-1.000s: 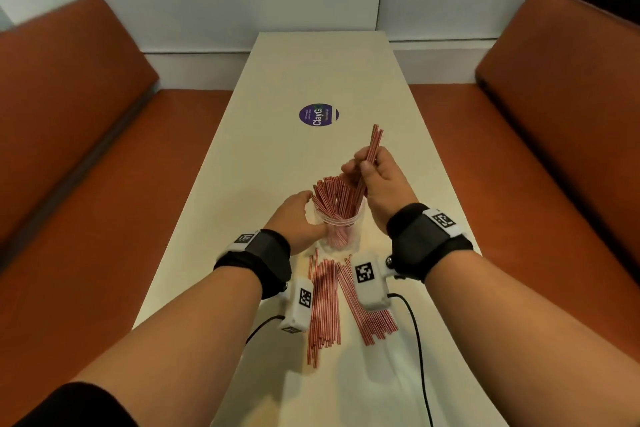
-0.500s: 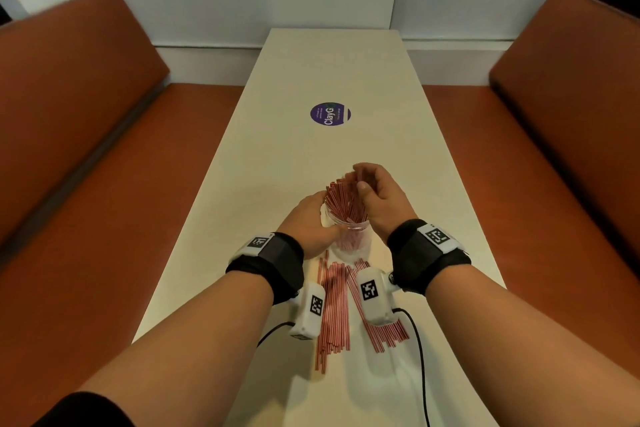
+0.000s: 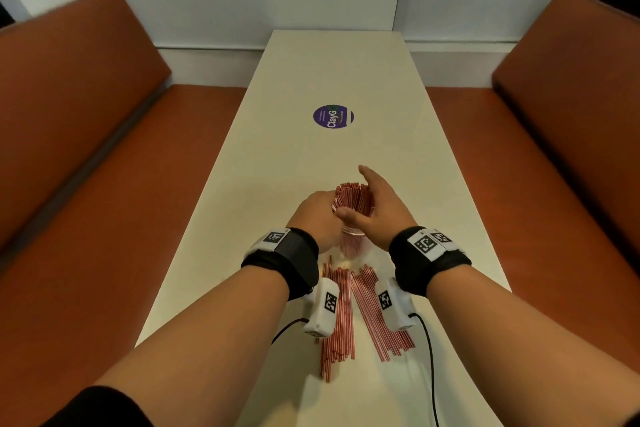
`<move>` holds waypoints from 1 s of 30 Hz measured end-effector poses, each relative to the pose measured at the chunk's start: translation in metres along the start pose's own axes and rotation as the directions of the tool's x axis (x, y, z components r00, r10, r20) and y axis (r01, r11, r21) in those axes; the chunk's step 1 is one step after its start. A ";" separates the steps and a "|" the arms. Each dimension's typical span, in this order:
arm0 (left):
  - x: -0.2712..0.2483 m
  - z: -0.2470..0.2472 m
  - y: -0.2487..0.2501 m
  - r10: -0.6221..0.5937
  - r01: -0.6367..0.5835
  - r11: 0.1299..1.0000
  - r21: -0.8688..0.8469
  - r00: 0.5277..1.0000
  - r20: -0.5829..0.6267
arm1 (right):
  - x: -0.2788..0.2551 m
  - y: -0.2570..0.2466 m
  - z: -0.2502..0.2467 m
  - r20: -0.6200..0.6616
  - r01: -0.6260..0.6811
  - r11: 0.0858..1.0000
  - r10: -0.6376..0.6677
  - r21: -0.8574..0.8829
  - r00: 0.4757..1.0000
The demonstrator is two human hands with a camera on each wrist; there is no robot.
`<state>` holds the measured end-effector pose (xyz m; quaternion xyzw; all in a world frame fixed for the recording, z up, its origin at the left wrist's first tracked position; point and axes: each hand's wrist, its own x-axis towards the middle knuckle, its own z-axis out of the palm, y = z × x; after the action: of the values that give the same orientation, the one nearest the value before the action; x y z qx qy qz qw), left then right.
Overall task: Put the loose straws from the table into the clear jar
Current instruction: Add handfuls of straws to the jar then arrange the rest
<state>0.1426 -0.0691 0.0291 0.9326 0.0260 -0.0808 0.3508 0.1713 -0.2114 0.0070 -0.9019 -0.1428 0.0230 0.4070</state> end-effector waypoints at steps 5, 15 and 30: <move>0.000 0.002 -0.005 0.111 -0.109 0.993 -0.040 0.993 0.046 | 0.018 0.002 0.008 0.017 0.039 0.981 -0.036 -0.192 0.999; 0.014 0.002 -0.017 0.062 -0.061 0.998 0.012 0.985 -0.164 | 0.023 -0.003 0.015 0.101 0.101 0.968 -0.080 -0.230 0.992; 0.007 -0.002 -0.011 0.066 -0.062 0.997 0.047 0.994 -0.087 | 0.021 -0.005 0.014 0.017 0.027 0.973 -0.023 -0.230 1.000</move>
<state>0.1482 -0.0595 0.0217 0.9431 0.0097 -0.0285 0.3311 0.1880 -0.1919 0.0027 -0.9409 -0.1588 0.0074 0.2991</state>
